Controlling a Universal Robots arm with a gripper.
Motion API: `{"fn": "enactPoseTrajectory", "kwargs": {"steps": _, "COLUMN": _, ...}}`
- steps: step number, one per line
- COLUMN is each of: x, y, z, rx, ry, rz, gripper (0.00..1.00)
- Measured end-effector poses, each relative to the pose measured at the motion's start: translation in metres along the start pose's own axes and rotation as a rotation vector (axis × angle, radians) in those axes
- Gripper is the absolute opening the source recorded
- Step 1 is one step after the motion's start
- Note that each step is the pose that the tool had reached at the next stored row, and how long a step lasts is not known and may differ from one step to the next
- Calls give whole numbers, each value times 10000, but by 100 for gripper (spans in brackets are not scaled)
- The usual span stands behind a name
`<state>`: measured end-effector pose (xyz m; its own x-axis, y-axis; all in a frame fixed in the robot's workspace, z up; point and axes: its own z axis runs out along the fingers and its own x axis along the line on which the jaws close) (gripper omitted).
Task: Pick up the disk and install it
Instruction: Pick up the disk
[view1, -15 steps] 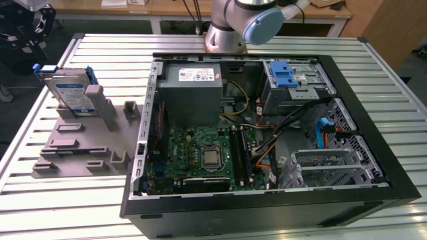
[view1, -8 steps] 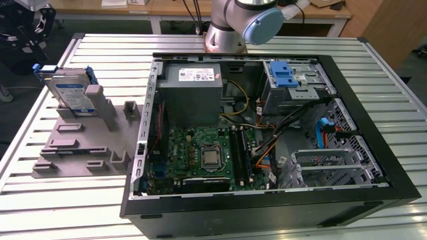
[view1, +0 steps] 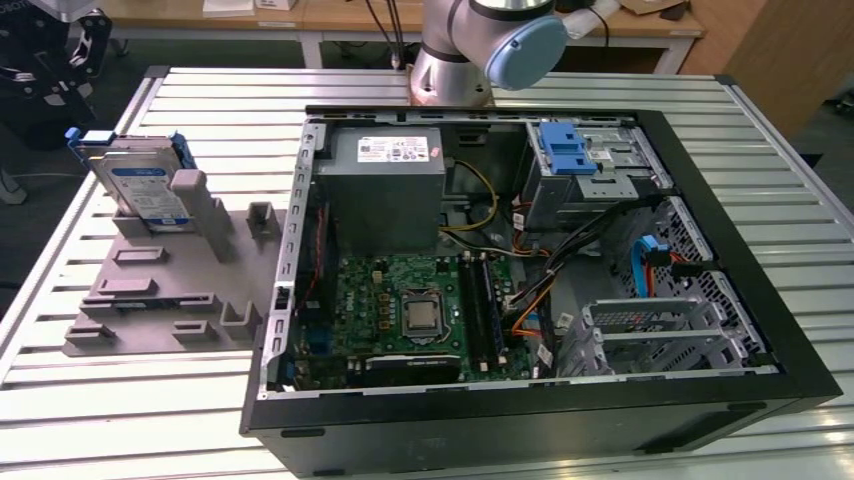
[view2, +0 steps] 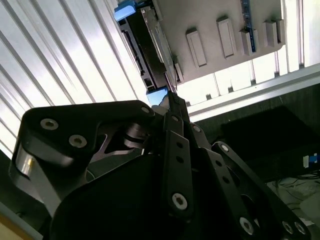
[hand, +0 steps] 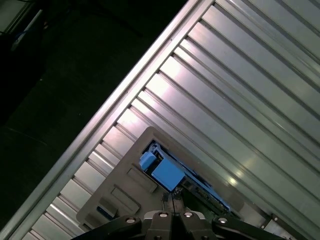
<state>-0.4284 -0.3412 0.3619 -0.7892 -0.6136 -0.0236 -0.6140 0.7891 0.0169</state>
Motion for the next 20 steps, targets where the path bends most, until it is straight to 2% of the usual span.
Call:
{"fn": "enactPoseTrajectory", "kwargs": {"steps": 4, "x": 0, "y": 0, "z": 0, "rx": -4, "ry": 3, "rz": -164, "gripper": 11}}
{"fn": "enactPoseTrajectory", "kwargs": {"steps": 11, "x": 0, "y": 0, "z": 1, "rx": -28, "ry": 21, "rz": -1195, "gripper": 11}}
{"fn": "enactPoseTrajectory", "kwargs": {"steps": 20, "x": 0, "y": 0, "z": 1, "rx": -30, "ry": 22, "rz": -1252, "gripper": 11}}
